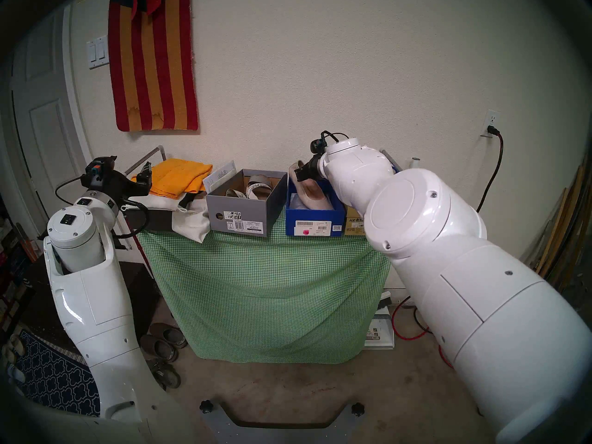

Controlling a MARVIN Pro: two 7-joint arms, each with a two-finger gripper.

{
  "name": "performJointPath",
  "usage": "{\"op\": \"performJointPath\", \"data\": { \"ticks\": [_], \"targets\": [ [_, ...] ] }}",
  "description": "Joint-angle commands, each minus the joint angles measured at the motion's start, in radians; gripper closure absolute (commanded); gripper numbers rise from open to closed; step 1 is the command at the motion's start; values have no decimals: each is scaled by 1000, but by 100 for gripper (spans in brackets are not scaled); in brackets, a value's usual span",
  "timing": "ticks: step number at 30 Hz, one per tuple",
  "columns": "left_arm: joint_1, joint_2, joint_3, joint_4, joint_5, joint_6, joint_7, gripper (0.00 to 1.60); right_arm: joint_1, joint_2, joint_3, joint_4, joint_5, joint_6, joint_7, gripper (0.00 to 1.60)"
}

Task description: Put shoes into shoe box

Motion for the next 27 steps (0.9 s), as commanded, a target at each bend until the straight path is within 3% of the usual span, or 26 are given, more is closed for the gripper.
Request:
{"op": "performJointPath", "data": {
  "ticks": [1,2,3,4,14,15,16,17,18,21,23,25,26,27],
  "targets": [
    [-1,0,0,-6,-1,-1,0,0,-13,-2,1,-5,0,16,-3,28],
    [-1,-1,0,-6,0,-1,0,0,-15,-2,3,-5,1,20,-1,40],
    [-1,-1,-1,-6,0,-1,0,0,-16,-2,3,-5,2,22,-1,68],
    [-1,-1,-1,-6,0,-1,-1,0,-17,0,5,-5,3,23,5,77],
    [-3,-3,-2,-5,3,-2,-3,0,-40,0,5,-8,-2,25,10,90],
    [-3,-3,-3,-5,3,-3,-3,0,-41,0,3,-8,-4,25,11,96],
    [-3,-4,-3,-5,3,-3,-3,0,-43,0,3,-9,-4,24,11,112],
    [-3,-4,-3,-5,4,-3,-3,0,-45,0,3,-10,-4,23,12,130],
    [-3,-4,-3,-5,4,-3,-4,0,-46,0,3,-11,-5,22,14,160],
    [-3,-5,-3,-5,5,-3,-4,0,-47,-2,-4,-12,-12,17,19,160],
    [-4,-5,-4,-5,5,-3,-5,0,-48,-7,-6,-15,-15,18,14,156],
    [-4,-6,-4,-5,6,-4,-5,0,-46,-10,-7,-19,-20,13,16,28],
    [-4,-6,-4,-5,6,-4,-5,0,-46,-10,-7,-19,-20,13,16,28],
    [-4,-6,-4,-5,6,-4,-5,0,-46,-10,-8,-20,-22,13,16,17]
  ]
}}
